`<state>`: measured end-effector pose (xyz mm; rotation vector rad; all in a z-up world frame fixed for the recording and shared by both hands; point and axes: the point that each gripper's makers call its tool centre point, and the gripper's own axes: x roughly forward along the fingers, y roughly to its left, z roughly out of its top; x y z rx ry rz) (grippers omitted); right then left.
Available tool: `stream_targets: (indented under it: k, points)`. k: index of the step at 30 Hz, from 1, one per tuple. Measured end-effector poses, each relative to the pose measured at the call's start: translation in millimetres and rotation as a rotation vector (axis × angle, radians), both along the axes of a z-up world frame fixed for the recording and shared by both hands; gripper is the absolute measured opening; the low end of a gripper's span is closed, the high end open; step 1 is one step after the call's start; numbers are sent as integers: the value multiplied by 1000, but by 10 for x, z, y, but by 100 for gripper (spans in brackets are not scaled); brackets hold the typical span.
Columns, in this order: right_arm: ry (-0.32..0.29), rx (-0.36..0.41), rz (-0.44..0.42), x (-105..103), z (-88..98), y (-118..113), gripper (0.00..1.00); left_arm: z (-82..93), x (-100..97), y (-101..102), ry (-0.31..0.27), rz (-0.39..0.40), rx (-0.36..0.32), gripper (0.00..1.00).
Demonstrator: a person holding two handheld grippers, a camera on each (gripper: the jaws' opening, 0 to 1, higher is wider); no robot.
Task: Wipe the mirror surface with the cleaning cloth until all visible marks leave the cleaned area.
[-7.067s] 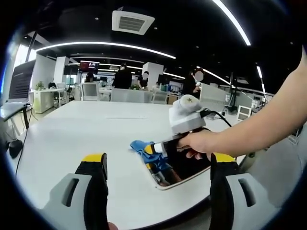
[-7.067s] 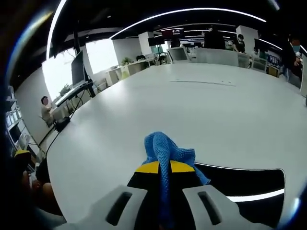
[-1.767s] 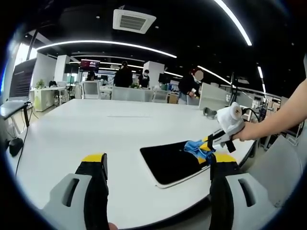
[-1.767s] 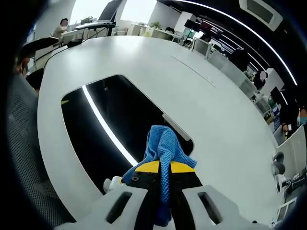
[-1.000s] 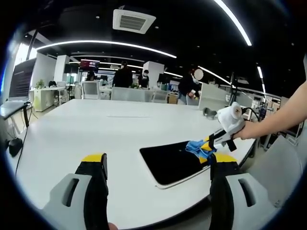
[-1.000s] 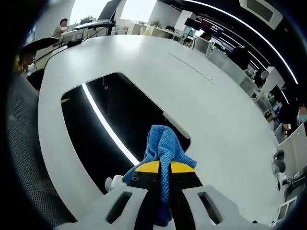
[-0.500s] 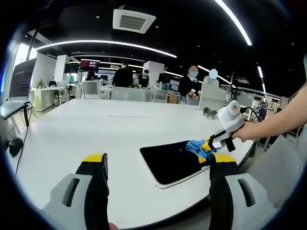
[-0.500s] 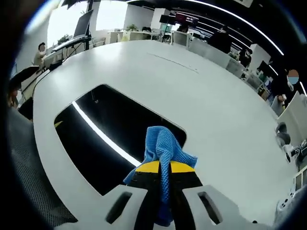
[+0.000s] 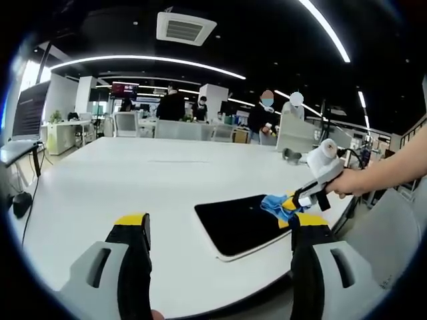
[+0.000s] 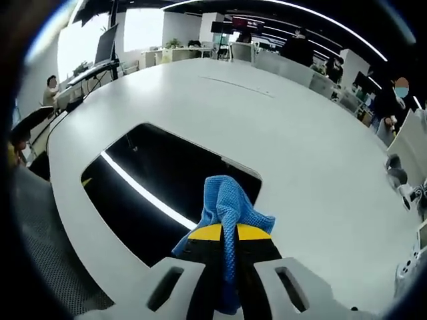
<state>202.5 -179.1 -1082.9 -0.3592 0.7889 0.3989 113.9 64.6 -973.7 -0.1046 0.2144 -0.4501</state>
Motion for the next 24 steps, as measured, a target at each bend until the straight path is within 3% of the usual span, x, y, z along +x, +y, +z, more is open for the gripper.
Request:
stream_targets:
  k: [24]
  points:
    - [57, 29, 34, -381, -16, 49, 0, -6, 0, 24, -3, 11, 5, 86]
